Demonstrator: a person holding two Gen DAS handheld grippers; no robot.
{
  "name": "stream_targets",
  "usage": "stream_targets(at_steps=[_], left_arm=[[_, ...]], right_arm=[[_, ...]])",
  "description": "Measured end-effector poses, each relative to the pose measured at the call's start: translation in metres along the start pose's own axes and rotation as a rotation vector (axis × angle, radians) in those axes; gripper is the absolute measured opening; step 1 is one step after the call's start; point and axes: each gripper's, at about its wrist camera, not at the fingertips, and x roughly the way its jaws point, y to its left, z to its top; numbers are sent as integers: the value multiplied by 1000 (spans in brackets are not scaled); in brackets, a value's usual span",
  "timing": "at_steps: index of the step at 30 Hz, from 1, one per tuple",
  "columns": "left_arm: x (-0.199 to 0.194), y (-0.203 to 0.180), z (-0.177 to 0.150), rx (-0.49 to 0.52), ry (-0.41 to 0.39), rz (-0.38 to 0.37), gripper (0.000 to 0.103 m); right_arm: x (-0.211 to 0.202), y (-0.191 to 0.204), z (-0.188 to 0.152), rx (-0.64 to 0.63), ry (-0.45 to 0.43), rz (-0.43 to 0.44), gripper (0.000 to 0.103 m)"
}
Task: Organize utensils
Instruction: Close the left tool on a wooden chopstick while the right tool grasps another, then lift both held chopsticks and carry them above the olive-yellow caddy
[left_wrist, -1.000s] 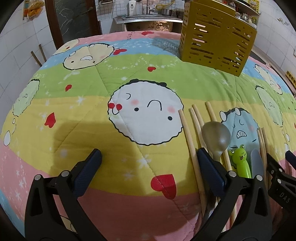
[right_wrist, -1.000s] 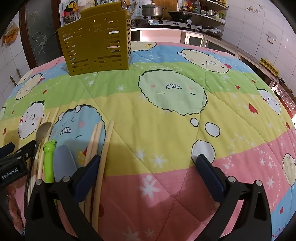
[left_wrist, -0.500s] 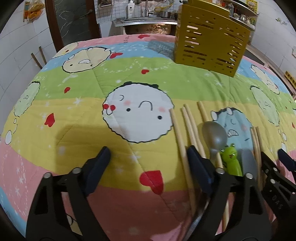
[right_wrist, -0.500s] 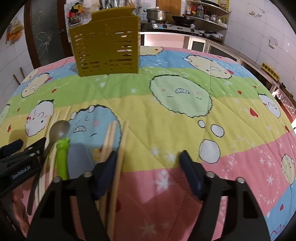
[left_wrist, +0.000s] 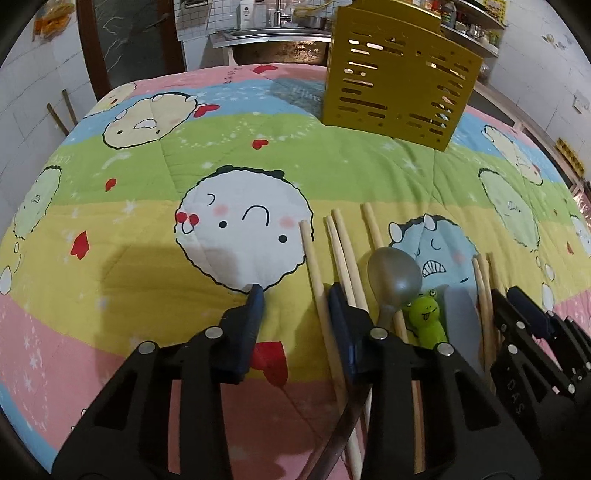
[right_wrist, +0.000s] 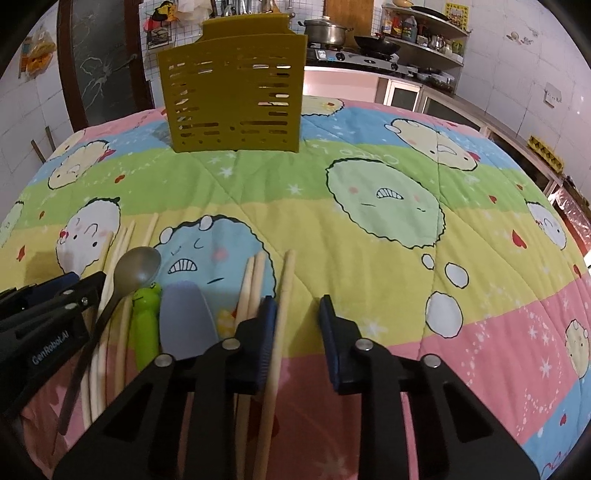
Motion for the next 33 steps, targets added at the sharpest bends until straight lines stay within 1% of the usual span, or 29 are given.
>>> stream_targets(at_steps=[2,4,7,8,12,17,19,20,22,24,27,33], left_arm=[[1,0,2,-14,6,-2,34],[2,-1,6,-16,13,-9,28],[4,0,9,-22,16,-24,20],[4,1,10,-26,16,-31,19],[3,4,10,-41,10,-50,9],[-1,6,11,-65,1,-67,7],[-5,7,11,-73,-10,-74,7],[-6,7,11,-72,-15,-75,7],[-10,6,10,-65,-27,-73,7],[-14,5,10,-63,-38,-91,6],[-28,2,10,-54,-88,-102,5],[-53,-2,15,-31,-163,-117,5]], right_arm=[[1,1,2,-1,4,0,24],[3,0,3,3,5,6,22],[2,-1,3,4,4,21,12],[2,-2,4,8,6,27,9],[0,-9,6,40,10,64,9],[-6,-16,8,62,0,90,9],[-12,-20,10,70,-17,94,8],[-14,-22,11,73,-24,97,6],[-19,-26,14,75,-38,99,6],[-25,-30,17,79,-56,96,6],[-32,-35,21,88,-82,92,6],[-48,-49,27,118,-139,116,6]])
